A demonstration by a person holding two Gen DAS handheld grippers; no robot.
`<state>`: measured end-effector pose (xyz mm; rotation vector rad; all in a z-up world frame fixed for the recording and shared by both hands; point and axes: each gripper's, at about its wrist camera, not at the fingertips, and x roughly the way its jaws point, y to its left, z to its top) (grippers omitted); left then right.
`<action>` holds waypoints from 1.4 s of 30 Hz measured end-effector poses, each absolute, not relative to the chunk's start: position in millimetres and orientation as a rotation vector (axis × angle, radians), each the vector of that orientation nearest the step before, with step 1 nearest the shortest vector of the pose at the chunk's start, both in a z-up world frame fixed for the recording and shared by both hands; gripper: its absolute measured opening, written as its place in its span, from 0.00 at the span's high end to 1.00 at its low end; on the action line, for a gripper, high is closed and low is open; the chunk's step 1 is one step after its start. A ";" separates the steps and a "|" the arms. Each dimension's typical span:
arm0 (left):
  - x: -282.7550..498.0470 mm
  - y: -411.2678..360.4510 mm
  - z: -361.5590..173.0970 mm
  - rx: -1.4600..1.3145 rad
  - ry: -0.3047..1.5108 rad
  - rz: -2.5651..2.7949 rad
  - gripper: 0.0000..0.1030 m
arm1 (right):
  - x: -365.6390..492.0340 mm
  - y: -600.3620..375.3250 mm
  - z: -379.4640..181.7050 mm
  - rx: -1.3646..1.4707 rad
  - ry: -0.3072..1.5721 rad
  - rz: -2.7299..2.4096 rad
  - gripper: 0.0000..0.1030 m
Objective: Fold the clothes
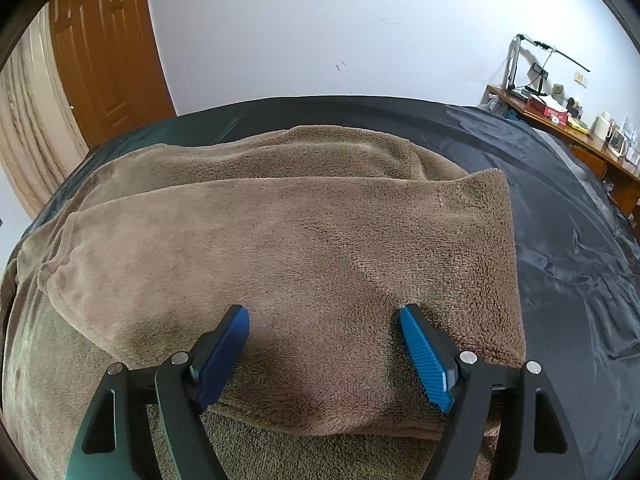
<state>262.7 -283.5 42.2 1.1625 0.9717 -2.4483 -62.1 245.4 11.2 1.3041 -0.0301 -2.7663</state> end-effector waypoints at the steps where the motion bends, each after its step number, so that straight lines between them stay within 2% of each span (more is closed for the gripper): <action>1: 268.2 -285.5 41.8 1.158 0.976 -2.439 0.19 | -62.1 245.5 11.2 1.304 -0.029 -2.766 0.22; 32: 285.8 -260.7 4.3 1.316 0.950 -2.328 0.20 | -60.4 256.2 13.0 1.259 -0.134 -2.742 0.22; 33: 285.8 -260.3 4.4 1.317 0.938 -2.321 0.28 | -60.6 256.5 12.9 1.258 -0.137 -2.741 0.22; 34: 286.0 -260.1 4.4 1.317 0.929 -2.313 0.44 | -60.8 256.8 12.9 1.256 -0.141 -2.740 0.22; 39: 288.6 -257.1 13.0 1.279 0.887 -2.284 0.74 | -60.7 257.4 13.0 1.253 -0.148 -2.739 0.22; 42: 290.7 -255.5 22.2 1.240 0.859 -2.285 0.84 | -60.5 257.5 12.9 1.252 -0.151 -2.739 0.22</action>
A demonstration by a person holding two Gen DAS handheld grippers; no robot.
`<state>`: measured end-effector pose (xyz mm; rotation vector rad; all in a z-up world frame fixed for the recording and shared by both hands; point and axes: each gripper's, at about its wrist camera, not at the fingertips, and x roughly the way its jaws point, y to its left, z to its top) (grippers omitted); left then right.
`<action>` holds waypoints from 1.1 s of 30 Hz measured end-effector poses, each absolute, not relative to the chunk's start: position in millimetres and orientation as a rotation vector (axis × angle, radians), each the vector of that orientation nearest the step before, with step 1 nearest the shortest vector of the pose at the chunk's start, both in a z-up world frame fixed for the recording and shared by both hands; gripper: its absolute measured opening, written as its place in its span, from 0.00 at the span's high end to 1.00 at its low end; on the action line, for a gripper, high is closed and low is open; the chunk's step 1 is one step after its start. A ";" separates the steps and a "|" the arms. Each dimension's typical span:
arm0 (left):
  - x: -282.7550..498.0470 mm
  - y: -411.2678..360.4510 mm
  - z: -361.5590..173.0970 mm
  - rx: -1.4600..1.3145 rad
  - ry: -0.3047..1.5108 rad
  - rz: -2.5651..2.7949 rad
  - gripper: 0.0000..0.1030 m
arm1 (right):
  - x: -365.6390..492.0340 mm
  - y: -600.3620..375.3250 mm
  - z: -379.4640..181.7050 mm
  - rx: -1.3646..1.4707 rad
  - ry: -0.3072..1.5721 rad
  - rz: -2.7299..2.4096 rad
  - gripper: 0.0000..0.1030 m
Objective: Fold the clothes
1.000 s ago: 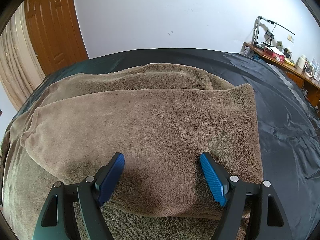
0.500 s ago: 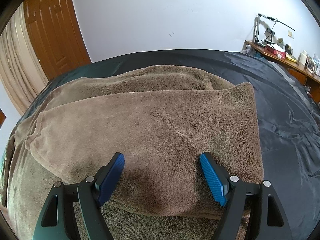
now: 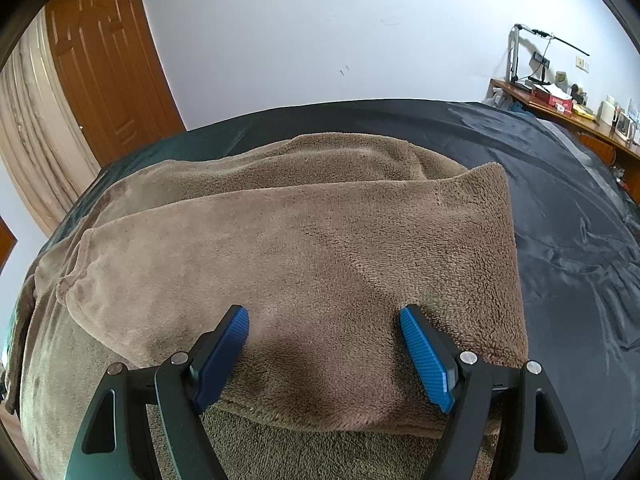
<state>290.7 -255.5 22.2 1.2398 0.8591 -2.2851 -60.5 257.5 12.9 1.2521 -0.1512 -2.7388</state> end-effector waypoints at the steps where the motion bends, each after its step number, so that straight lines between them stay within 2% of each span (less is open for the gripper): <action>1: 292.0 -255.6 25.6 1.222 0.860 -2.292 0.86 | -60.4 257.6 12.8 1.252 -0.151 -2.739 0.22; 9: 285.8 -250.9 38.6 1.166 0.872 -2.384 0.85 | -60.2 257.0 13.0 1.252 -0.153 -2.739 0.22; 16: 278.2 -253.9 22.5 1.182 0.921 -2.363 0.74 | -60.1 257.8 12.5 1.248 -0.162 -2.739 0.22; 24: 277.5 -259.1 16.0 1.119 1.003 -2.378 0.73 | -60.2 258.7 12.1 1.245 -0.167 -2.738 0.22; 26: 277.6 -260.6 15.3 1.089 1.023 -2.384 0.77 | -59.9 259.1 12.2 1.245 -0.168 -2.738 0.22; 27: 278.4 -261.5 15.4 1.070 1.031 -2.377 0.84 | -59.7 259.4 12.2 1.244 -0.169 -2.737 0.22; 33: 288.2 -271.2 41.4 0.909 1.012 -2.359 0.87 | -59.6 259.8 12.4 1.243 -0.172 -2.736 0.22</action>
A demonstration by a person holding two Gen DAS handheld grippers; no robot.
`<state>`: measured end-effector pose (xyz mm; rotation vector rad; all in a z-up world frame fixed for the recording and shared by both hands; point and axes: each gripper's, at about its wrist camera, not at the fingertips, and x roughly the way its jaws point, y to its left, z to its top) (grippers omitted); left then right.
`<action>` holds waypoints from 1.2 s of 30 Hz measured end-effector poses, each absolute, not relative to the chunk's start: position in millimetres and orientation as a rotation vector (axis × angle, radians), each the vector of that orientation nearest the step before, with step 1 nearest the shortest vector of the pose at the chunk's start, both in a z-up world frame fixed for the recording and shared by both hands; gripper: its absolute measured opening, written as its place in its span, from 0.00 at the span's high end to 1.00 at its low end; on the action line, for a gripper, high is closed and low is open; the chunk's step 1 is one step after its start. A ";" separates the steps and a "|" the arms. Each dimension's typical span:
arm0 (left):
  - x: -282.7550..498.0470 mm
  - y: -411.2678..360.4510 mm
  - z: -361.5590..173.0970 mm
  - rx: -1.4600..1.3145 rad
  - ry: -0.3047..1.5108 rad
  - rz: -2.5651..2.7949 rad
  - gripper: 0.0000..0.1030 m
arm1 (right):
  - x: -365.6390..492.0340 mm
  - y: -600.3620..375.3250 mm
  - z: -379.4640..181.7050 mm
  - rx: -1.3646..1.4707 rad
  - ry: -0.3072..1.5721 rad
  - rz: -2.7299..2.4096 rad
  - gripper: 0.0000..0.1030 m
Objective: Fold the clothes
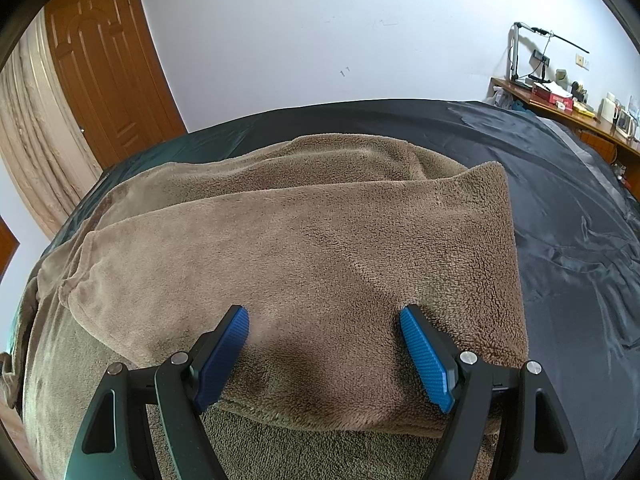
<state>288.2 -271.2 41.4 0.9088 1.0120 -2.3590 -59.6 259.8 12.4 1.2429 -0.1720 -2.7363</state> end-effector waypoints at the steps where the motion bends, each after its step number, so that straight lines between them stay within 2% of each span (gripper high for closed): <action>1: 290.8 -274.4 49.5 0.872 1.006 -2.356 0.87 | -59.7 259.7 12.4 1.243 -0.172 -2.736 0.22; 12: 296.3 -328.3 159.3 0.609 0.881 -2.322 0.87 | -59.6 260.5 12.4 1.239 -0.181 -2.734 0.22; 17: 267.0 -343.0 189.3 0.628 0.867 -2.355 0.87 | -59.5 260.8 12.2 1.239 -0.181 -2.734 0.22; 24: 234.2 -341.4 205.2 0.665 0.872 -2.381 0.87 | -59.3 261.5 12.1 1.238 -0.185 -2.732 0.22; 30: 210.1 -316.8 216.6 0.682 0.883 -2.451 0.87 | -58.9 262.3 12.7 1.234 -0.193 -2.730 0.22; 36: 166.9 -245.4 234.1 0.750 0.821 -2.662 0.87 | -59.1 262.6 12.9 1.232 -0.197 -2.728 0.22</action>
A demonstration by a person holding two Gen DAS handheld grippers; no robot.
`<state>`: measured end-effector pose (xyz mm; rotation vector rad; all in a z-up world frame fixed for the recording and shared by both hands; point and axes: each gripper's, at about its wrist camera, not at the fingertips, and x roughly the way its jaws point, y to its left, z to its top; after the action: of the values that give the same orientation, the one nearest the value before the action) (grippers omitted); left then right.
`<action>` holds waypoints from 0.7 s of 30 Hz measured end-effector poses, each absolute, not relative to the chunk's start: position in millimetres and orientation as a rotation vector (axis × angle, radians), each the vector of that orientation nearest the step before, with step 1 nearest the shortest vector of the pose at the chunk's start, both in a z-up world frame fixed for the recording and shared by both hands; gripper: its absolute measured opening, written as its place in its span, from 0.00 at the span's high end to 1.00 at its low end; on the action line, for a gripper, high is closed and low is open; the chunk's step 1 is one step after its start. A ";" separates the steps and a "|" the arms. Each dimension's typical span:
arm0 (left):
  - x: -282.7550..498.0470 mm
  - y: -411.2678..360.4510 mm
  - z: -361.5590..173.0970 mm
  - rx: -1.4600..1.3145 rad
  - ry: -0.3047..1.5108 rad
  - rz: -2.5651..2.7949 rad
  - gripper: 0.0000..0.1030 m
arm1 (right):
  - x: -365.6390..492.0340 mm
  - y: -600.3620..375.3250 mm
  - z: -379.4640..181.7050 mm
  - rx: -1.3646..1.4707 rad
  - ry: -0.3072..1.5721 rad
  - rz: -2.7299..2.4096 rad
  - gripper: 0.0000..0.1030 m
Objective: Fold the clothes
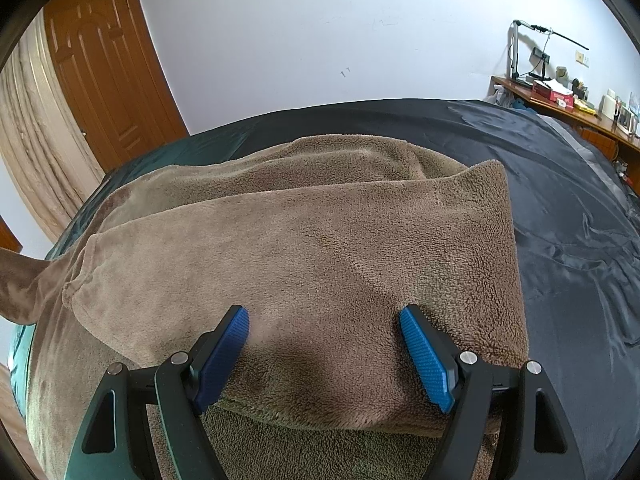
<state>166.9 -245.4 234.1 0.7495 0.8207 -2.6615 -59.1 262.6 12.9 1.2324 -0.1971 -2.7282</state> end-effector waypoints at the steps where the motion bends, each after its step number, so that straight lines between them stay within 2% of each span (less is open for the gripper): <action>1: 157.6 -229.1 235.9 0.767 0.804 -2.705 0.87 | -58.9 263.1 12.9 1.231 -0.200 -2.727 0.22; 5: 114.6 -161.1 231.1 0.881 0.772 -2.865 0.87 | -58.8 264.8 12.9 1.223 -0.219 -2.725 0.22; 14: 24.1 -9.0 182.7 1.263 0.738 -3.047 0.87 | -58.1 268.3 12.8 1.211 -0.247 -2.713 0.22; 21: -0.5 82.4 166.3 1.485 0.700 -3.169 0.87 | -57.1 267.6 13.1 1.209 -0.245 -2.713 0.22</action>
<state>-0.5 82.4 166.3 1.4846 0.7004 -3.1694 -57.1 267.6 13.1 1.2095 -0.2447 -2.7127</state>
